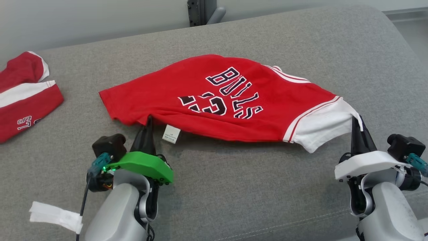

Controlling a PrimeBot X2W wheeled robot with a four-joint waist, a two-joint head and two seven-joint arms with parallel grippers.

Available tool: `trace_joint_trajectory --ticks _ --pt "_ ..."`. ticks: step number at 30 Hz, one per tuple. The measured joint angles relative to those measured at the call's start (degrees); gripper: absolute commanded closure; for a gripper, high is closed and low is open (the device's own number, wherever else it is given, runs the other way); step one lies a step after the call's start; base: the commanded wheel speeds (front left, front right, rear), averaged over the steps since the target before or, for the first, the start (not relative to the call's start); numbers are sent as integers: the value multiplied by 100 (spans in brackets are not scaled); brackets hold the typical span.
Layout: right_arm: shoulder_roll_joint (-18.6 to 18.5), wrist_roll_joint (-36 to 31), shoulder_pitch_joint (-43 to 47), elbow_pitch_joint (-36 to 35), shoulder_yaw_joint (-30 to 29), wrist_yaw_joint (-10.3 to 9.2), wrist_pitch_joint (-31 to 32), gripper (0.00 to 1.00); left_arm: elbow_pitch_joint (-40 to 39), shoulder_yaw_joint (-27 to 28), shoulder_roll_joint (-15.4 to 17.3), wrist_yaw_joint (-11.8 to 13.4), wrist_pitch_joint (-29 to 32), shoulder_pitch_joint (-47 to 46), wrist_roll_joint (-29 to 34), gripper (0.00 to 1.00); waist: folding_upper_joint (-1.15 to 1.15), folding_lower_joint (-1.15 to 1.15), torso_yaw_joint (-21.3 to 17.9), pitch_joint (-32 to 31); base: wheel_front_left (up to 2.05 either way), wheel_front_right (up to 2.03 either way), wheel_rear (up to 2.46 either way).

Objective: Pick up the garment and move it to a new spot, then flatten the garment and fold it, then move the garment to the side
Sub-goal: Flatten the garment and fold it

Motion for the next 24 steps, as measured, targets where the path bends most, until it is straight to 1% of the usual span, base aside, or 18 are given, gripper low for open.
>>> trace_joint_trajectory --ticks 3,6,11,17,21,24 --pt "-1 132 13 -313 94 0 0 100 -641 368 21 24 -1 318 304 100 0 0 34 -90 0 0 0" --pt "-20 413 52 -675 229 0 0 100 -1230 700 13 21 -1 522 550 100 0 0 62 -189 0 0 0" --pt "-163 905 147 -1399 452 0 1 100 -2070 1117 5 -47 0 819 859 100 0 0 91 -378 0 0 0" --pt "-356 1458 265 -2519 503 -1 192 100 -3030 1399 69 -87 -1 1051 1061 100 0 0 80 -630 0 0 0" --pt "-445 1659 370 -3288 428 -1 432 100 -3689 1464 272 -130 -9 1117 1216 100 0 0 49 -784 0 0 0" --pt "-519 1669 432 -3908 354 -1 644 100 -4232 1466 415 -133 114 1113 1279 100 0 0 25 -874 0 0 0"
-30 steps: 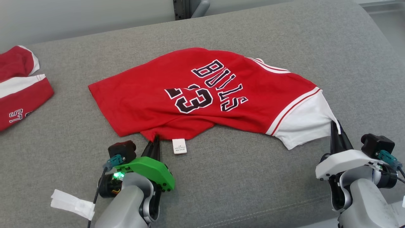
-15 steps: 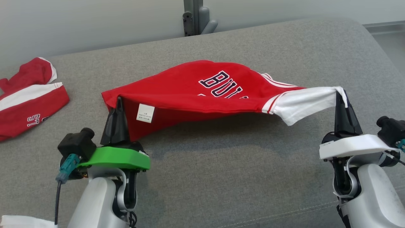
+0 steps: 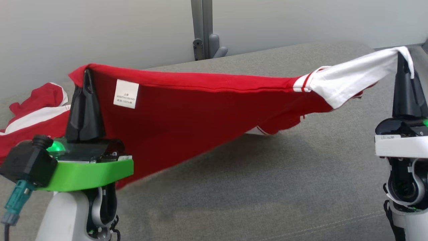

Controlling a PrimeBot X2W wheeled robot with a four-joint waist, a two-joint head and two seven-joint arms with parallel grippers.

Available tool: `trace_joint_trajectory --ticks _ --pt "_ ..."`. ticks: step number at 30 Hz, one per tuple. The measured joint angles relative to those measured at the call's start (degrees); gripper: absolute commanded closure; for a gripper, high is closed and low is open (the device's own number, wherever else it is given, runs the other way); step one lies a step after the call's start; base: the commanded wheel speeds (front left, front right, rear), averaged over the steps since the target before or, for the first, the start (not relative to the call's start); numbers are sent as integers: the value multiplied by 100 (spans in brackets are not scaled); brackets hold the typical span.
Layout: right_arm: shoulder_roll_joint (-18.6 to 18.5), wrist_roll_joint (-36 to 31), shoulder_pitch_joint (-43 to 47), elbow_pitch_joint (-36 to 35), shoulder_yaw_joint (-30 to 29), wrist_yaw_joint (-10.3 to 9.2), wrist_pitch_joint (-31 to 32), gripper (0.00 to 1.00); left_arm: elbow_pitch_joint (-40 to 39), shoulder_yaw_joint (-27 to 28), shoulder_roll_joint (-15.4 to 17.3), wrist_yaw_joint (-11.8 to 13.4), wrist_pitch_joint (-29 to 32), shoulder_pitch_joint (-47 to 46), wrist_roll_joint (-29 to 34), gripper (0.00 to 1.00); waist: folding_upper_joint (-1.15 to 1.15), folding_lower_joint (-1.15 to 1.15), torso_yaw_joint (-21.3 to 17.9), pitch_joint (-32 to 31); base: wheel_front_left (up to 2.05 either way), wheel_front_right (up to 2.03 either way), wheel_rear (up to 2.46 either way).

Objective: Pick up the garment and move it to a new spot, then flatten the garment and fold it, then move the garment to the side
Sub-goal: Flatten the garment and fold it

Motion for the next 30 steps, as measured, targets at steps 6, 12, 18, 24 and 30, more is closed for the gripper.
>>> trace_joint_trajectory --ticks 6,12,18,24,30 --pt "82 35 56 -1121 -170 -1 433 100 -1001 -70 332 -8 505 -302 185 100 0 0 -34 -67 0 0 0" --pt "218 11 -285 -1585 -349 -1 836 100 -1395 -205 505 -162 1079 -1050 246 100 0 0 -47 110 0 0 0" --pt "280 24 -1347 -1040 -210 -1 1255 100 -766 -312 613 -457 1516 -2223 140 100 0 0 -53 517 0 0 0" --pt "309 -238 -3443 611 107 -1 1385 100 588 -323 776 -746 1890 -4016 144 100 0 0 -105 1141 0 0 0" --pt "414 -700 -5399 2599 57 -1 1015 100 2368 -537 893 -936 1890 -5622 497 100 0 1 -175 1677 0 0 0"
